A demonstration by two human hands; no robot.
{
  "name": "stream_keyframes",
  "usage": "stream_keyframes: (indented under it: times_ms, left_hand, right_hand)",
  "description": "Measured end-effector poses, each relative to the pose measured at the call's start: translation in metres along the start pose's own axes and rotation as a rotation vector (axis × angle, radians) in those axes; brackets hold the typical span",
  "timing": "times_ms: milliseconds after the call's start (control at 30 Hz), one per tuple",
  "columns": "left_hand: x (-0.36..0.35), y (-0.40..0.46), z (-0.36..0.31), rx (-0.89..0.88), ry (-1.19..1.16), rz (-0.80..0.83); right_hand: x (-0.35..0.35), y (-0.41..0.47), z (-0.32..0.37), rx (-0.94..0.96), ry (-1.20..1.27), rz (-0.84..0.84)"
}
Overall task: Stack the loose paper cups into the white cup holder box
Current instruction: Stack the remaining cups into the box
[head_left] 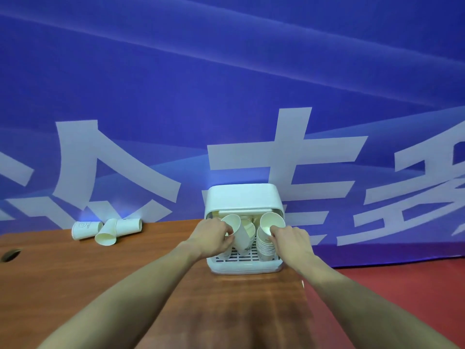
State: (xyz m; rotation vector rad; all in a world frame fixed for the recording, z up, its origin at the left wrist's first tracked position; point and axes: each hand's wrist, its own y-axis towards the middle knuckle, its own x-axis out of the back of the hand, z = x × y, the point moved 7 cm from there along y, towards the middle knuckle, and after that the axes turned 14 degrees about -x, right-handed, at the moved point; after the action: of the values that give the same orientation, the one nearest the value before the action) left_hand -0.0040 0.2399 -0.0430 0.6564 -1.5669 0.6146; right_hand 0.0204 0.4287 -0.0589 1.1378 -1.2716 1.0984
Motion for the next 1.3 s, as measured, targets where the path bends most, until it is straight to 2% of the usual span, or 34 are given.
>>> stream_keyframes:
  times_ms: [267, 467, 833, 1067, 1300]
  left_hand:
    - [-0.011, 0.007, -0.001, -0.031, -0.025, 0.033]
    - [-0.012, 0.021, -0.008, -0.088, -0.011, 0.019]
    - [-0.011, 0.013, -0.013, -0.087, 0.015, 0.022]
    - [0.001, 0.002, -0.01, -0.074, 0.028, -0.003]
    - [0.016, 0.009, -0.013, -0.111, 0.073, -0.045]
  right_hand:
    - [-0.035, 0.02, 0.005, 0.0, -0.078, 0.122]
    - [-0.044, 0.027, 0.012, 0.05, -0.105, 0.128]
    - [-0.046, 0.018, 0.01, 0.053, -0.165, 0.123]
    - [-0.071, 0.015, 0.007, -0.009, -0.127, 0.273]
    - [-0.07, 0.009, 0.005, -0.016, -0.085, 0.295]
